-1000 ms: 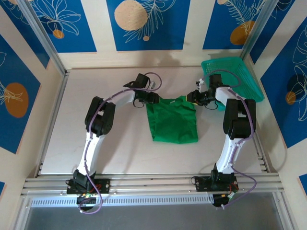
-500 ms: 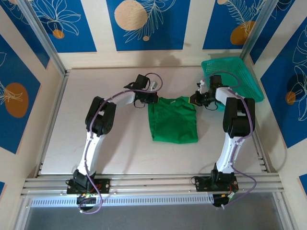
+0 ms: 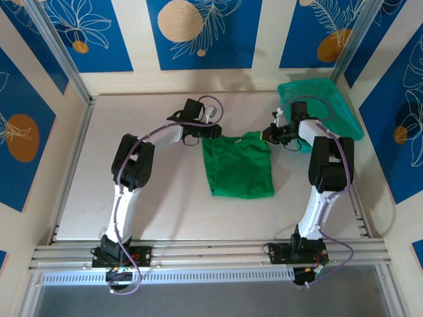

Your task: Fold the inside-out t-shirt

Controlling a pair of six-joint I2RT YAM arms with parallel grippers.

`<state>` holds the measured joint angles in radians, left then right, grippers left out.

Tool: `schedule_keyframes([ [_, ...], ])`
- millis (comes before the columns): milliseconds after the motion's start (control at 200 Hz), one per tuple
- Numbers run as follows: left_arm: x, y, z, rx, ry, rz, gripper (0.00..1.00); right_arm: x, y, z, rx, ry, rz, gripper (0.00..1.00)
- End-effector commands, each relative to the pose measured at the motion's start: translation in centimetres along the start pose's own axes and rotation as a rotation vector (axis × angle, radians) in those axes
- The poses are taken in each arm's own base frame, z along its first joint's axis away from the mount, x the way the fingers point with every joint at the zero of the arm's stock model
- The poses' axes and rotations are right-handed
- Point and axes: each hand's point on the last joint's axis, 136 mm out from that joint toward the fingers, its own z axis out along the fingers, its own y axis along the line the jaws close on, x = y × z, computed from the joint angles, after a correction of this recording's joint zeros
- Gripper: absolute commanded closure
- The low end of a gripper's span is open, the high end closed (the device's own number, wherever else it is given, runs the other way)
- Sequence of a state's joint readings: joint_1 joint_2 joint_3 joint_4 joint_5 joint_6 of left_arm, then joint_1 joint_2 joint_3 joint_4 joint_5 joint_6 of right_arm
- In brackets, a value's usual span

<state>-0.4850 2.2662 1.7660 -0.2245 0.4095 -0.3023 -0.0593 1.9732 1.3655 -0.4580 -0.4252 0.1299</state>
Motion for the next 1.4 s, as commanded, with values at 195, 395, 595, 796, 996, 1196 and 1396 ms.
schedule_keyframes([
  [195,2.2,3.2,2.0,-0.091,0.084,-0.077,0.57,0.5,0.1,0.0,-0.008,0.014,-0.010,0.91],
  [395,2.3,3.9,2.1,-0.126,0.085,-0.085,0.51,0.7,-0.5,0.4,0.000,0.022,0.000,0.89],
  [595,2.4,2.9,2.7,-0.057,0.080,-0.076,0.83,0.8,-0.5,0.6,-0.006,0.027,0.005,0.90],
  [796,1.3,2.1,1.7,-0.037,0.037,-0.021,1.00,0.6,-0.5,0.2,-0.006,0.017,0.007,0.91],
  [996,-0.7,0.4,-0.4,-0.007,-0.050,0.016,1.00,0.5,-0.2,-0.7,-0.016,-0.001,0.006,0.93],
  [1196,-1.4,-2.6,-3.7,0.058,-0.118,-0.007,1.00,0.6,1.8,-2.1,-0.072,-0.013,-0.020,0.94],
  [1396,0.3,-6.4,-8.3,0.105,-0.121,-0.022,1.00,1.3,6.6,-4.3,-0.187,0.003,-0.098,0.95],
])
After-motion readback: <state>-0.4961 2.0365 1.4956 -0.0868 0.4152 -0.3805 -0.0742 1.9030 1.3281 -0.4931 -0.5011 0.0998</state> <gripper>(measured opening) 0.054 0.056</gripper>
